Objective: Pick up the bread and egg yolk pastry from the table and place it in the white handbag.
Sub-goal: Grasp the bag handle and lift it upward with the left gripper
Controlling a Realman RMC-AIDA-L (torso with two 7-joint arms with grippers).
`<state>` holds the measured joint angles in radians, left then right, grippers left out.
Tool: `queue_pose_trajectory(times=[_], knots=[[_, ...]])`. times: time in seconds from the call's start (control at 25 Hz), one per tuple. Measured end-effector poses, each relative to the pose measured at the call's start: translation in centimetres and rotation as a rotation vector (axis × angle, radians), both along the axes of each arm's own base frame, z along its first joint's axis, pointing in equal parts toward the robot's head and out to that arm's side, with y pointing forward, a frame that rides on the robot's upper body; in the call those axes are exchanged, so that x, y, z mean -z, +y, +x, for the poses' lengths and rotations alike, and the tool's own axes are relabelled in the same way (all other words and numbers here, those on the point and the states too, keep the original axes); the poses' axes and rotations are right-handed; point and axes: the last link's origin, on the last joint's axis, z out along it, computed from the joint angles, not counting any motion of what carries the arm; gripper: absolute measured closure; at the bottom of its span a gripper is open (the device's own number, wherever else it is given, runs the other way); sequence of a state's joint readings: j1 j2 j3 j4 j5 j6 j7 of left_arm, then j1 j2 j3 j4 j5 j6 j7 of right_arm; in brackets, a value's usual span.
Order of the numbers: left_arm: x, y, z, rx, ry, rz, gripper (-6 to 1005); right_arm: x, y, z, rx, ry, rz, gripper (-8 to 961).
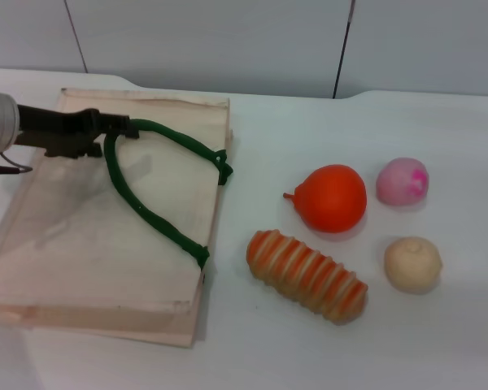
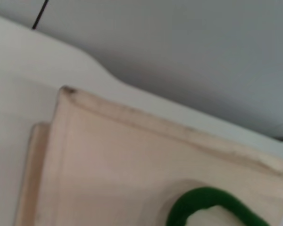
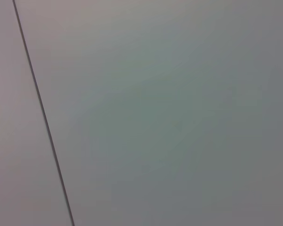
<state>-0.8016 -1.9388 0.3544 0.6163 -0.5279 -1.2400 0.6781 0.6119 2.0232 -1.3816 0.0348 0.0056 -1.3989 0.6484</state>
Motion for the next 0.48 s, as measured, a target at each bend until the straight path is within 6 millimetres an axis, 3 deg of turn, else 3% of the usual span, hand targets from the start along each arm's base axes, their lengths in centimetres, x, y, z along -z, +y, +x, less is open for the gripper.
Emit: queue_pose_trajectory(times=[0.48], knots=[[0.32, 0.7, 0.11, -0.022, 0.067, -0.029, 176, 0.1, 0.24, 0.09, 0.015, 0.003, -0.009, 85]])
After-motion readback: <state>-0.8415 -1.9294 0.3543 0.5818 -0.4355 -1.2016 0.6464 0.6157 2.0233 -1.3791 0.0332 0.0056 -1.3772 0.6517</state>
